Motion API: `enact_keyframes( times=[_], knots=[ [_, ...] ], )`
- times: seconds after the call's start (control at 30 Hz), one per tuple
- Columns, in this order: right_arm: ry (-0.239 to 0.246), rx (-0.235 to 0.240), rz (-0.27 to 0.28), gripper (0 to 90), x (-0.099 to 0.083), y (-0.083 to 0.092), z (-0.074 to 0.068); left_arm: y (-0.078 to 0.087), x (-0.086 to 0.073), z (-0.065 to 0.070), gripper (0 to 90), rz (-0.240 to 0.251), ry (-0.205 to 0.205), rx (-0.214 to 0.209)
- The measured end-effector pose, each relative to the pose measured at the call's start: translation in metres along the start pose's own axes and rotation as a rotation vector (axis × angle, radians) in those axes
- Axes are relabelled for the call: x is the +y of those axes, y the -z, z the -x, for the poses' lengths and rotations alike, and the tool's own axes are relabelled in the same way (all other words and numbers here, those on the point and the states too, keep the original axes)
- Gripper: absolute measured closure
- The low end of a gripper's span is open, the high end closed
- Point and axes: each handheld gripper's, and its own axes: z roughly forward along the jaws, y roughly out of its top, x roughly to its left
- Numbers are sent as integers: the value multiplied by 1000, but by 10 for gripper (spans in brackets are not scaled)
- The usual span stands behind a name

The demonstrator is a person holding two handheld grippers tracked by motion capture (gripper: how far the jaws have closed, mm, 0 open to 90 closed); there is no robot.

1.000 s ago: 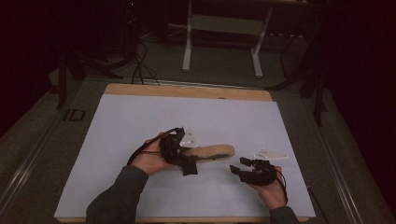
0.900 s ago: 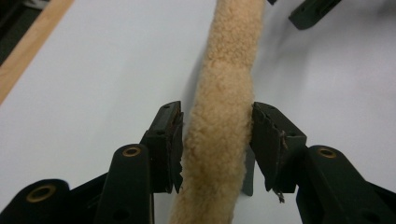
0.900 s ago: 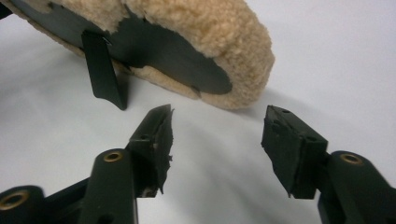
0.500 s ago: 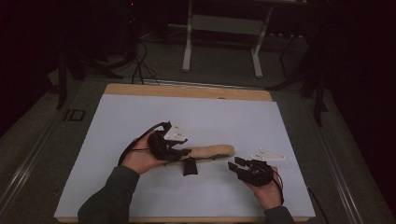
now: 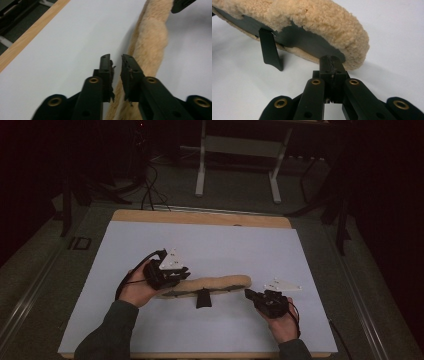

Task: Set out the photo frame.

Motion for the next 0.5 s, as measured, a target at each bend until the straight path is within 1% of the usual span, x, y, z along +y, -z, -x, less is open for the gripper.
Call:
enact_keyframes(
  times=[0.07, 0.13, 0.27, 0.37, 0.5],
  knots=[
    [-1, -4, -4, 899, 1, -2, -1, 2, -6, -3, 876, 5, 20, 5],
    [-9, -9, -5, 900, 2, -5, -1, 5, -13, -7, 900, 23, 54, 4],
    [-8, -18, -24, 900, 4, -11, 0, 8, -26, -12, 900, 34, 89, 10],
    [-9, -24, -31, 900, 4, -14, 0, 9, -35, -14, 900, 32, 107, 13],
    [-15, -26, -37, 900, 5, -16, 1, 10, -52, -16, 900, 40, 143, 5]
  ],
)
